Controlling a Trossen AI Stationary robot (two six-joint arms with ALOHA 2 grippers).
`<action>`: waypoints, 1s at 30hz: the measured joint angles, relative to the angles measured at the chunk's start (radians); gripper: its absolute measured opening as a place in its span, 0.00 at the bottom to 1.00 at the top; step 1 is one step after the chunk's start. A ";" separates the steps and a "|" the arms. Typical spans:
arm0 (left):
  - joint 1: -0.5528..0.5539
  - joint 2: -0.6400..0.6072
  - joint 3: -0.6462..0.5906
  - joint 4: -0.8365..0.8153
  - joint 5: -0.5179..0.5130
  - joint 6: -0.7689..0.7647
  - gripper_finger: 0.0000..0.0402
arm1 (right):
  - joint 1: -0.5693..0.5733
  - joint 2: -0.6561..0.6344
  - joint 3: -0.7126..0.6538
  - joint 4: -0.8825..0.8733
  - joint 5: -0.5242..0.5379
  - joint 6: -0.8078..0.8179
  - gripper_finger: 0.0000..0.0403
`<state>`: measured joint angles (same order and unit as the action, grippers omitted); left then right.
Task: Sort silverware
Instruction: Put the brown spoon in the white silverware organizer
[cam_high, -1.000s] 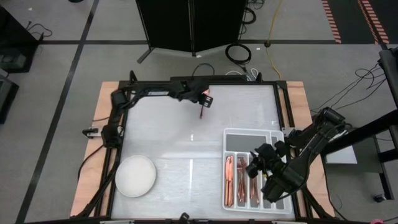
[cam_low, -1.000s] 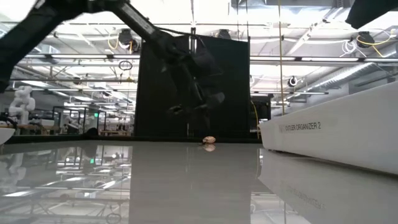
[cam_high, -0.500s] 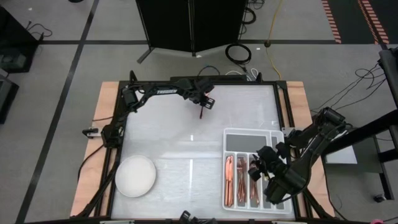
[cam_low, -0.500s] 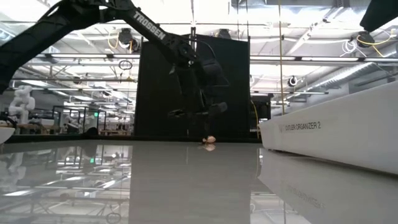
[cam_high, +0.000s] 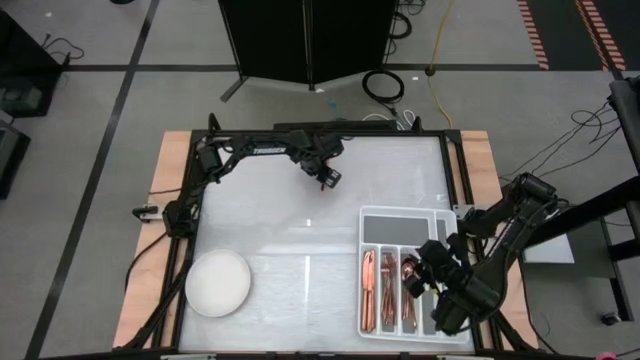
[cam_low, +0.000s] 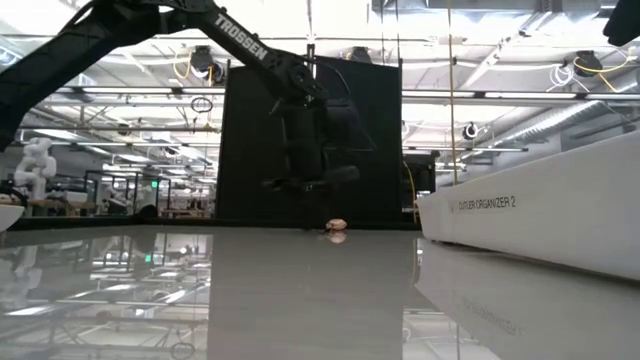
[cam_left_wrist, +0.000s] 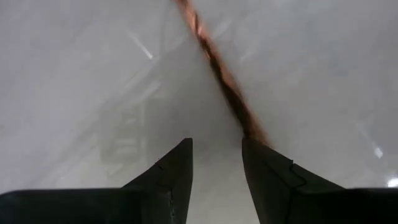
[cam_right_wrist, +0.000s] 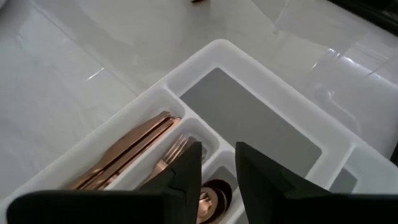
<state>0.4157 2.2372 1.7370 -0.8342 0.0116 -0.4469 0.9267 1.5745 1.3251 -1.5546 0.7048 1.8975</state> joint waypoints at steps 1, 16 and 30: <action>-0.004 0.000 0.000 -0.017 -0.001 0.009 0.34 | 0.003 0.000 0.000 0.007 0.000 0.001 0.22; -0.037 0.000 0.000 -0.039 0.007 0.009 0.34 | 0.012 0.000 0.000 0.072 0.001 -0.008 0.22; -0.063 -0.026 -0.002 -0.043 -0.010 0.037 0.34 | 0.012 0.000 0.000 0.081 0.000 -0.029 0.22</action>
<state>0.3531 2.2112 1.7351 -0.8771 0.0020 -0.4097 0.9386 1.5745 1.3254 -1.4736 0.7046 1.8688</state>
